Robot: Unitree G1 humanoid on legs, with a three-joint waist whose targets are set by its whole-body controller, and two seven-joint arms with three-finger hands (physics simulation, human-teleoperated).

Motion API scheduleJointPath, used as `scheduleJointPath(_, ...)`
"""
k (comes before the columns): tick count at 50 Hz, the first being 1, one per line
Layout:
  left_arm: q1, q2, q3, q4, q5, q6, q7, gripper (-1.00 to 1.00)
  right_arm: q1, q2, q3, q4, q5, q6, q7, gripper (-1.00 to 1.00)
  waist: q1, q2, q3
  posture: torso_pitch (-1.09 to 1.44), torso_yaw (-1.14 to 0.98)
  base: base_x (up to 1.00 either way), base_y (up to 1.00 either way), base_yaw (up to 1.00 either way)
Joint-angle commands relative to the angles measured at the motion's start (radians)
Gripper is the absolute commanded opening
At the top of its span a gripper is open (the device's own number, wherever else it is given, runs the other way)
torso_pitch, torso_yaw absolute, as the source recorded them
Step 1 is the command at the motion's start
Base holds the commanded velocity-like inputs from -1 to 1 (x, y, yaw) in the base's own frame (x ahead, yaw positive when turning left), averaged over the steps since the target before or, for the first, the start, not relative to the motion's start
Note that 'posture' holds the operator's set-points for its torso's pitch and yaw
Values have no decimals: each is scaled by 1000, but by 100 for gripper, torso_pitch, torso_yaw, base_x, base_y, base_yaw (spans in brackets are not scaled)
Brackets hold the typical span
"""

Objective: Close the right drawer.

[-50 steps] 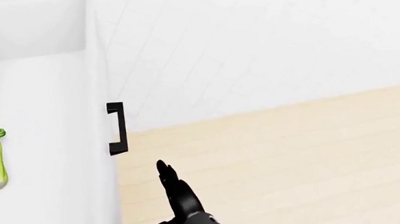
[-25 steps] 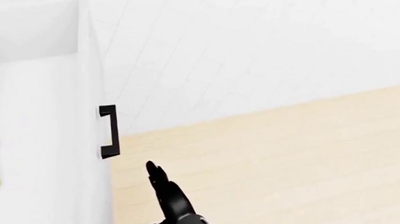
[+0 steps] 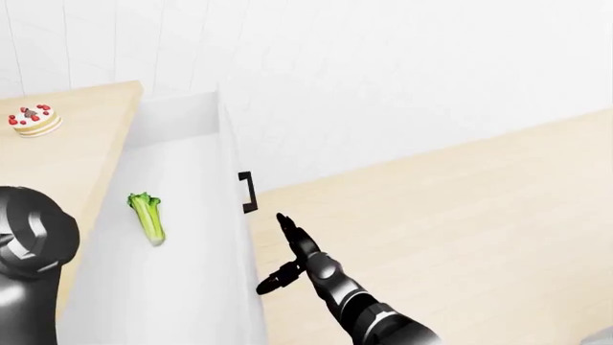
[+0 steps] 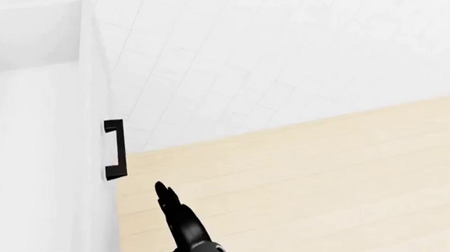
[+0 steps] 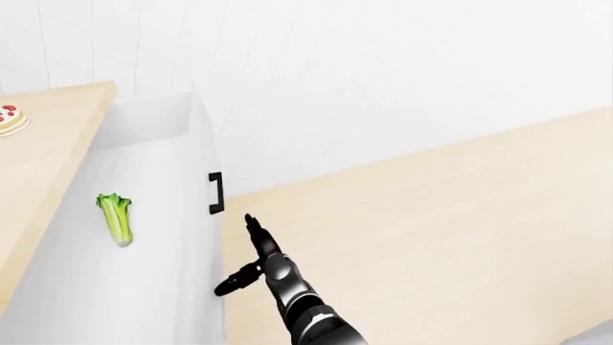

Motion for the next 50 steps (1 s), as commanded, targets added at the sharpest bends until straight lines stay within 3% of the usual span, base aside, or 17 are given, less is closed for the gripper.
scheduleJointPath(1, -27, 9, 7, 2, -2, 0, 11, 100, -36, 49, 11, -48, 18, -59, 46, 100, 7, 13, -30, 0, 0, 0, 0, 0)
scheduleJointPath(50, -50, 26, 5, 22, -75, 0, 70, 100, -32, 99, 29, -54, -3, -54, 38, 100, 2, 20, -27, 0, 0, 0, 0, 0)
